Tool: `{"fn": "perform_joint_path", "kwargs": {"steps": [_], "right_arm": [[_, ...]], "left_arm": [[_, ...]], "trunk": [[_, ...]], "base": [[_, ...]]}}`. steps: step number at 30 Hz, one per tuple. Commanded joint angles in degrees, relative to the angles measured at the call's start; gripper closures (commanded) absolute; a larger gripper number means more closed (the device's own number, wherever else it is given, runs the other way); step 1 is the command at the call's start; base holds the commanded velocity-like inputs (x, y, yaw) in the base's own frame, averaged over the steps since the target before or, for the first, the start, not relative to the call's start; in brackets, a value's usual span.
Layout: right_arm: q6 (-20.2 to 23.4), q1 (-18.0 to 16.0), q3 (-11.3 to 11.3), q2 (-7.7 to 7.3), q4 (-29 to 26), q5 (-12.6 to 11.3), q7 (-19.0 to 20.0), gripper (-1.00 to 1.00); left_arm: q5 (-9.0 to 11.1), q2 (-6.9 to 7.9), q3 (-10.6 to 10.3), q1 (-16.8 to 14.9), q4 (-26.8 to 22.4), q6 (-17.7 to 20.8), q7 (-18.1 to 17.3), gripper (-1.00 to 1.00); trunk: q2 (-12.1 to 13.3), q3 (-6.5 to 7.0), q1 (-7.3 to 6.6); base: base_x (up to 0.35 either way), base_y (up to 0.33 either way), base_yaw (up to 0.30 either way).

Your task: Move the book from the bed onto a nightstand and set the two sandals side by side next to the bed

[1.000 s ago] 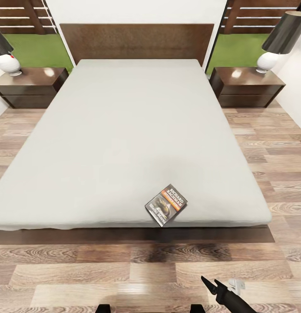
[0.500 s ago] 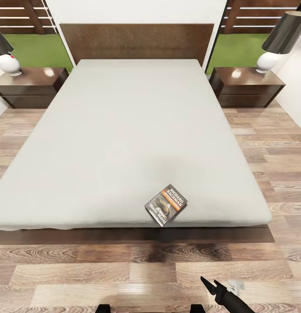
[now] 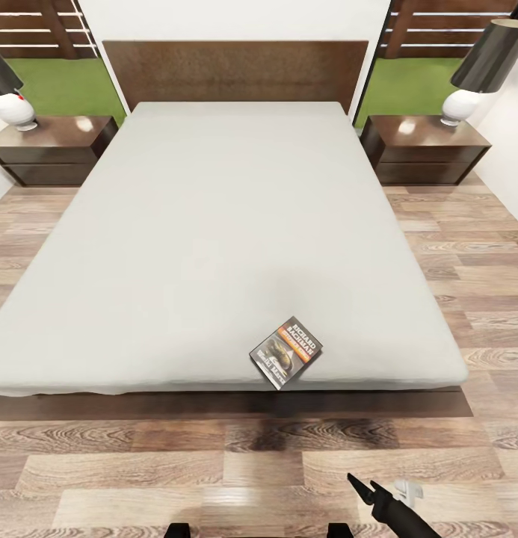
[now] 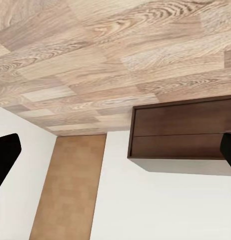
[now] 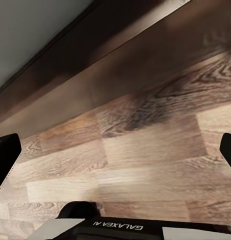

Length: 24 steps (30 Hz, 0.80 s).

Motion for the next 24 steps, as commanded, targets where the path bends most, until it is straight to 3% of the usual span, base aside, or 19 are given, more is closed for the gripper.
{"fn": "perform_joint_path", "kwargs": {"steps": [1,3,6,7,11,12,16,21,24], "right_arm": [[0.0,0.0,-0.2,-0.02,0.1,-0.7,0.2,-1.00],[0.2,0.0,-0.4,-0.07,0.1,-1.5,0.2,-1.00],[1.6,0.0,-1.5,-0.22,0.1,-5.1,0.1,-1.00],[1.6,0.0,-1.5,-0.22,0.1,-5.1,0.1,-1.00],[4.9,0.0,-3.4,-0.33,0.1,-10.7,0.0,-1.00],[4.9,0.0,-3.4,-0.33,0.1,-10.7,0.0,-1.00],[7.0,0.1,-4.6,-0.46,0.1,-14.9,0.2,-1.00],[7.8,0.1,-4.9,-0.48,0.1,-16.4,0.8,-1.00],[8.2,0.1,-5.0,-0.45,0.1,-17.1,3.4,-1.00]], "left_arm": [[0.6,0.00,-0.5,0.0,0.0,-0.2,0.1,-1.00],[0.6,0.00,-0.5,0.0,0.0,-0.2,0.1,-1.00],[0.6,0.00,-0.5,0.0,0.0,-0.2,0.1,-1.00],[0.6,0.00,-0.5,0.0,0.0,-0.2,0.1,-1.00],[0.6,0.00,-0.5,0.0,0.0,-0.2,0.1,-1.00],[0.6,0.00,-0.5,0.0,0.0,-0.2,0.1,-1.00],[0.6,0.00,-0.5,0.0,0.0,-0.2,0.1,-1.00],[0.6,0.00,-0.5,0.0,0.0,-0.2,0.2,-1.00],[0.6,0.00,-0.5,0.0,0.0,-0.2,0.2,-1.00]], "trunk": [[0.0,-0.02,0.00],[0.0,-0.02,0.00],[0.0,-0.02,0.00],[0.0,-0.02,0.00],[0.0,-0.02,0.00],[0.0,-0.02,0.00],[0.0,-0.02,0.00],[0.0,-0.02,0.00],[0.0,-0.02,0.00]], "base": [[0.000,0.000,0.000],[0.000,0.000,0.000],[0.000,0.000,0.000],[0.000,0.000,0.000],[0.000,0.000,0.000],[0.000,0.000,0.000],[0.000,0.000,0.000],[0.000,0.000,0.000],[0.000,0.000,0.000]]}}
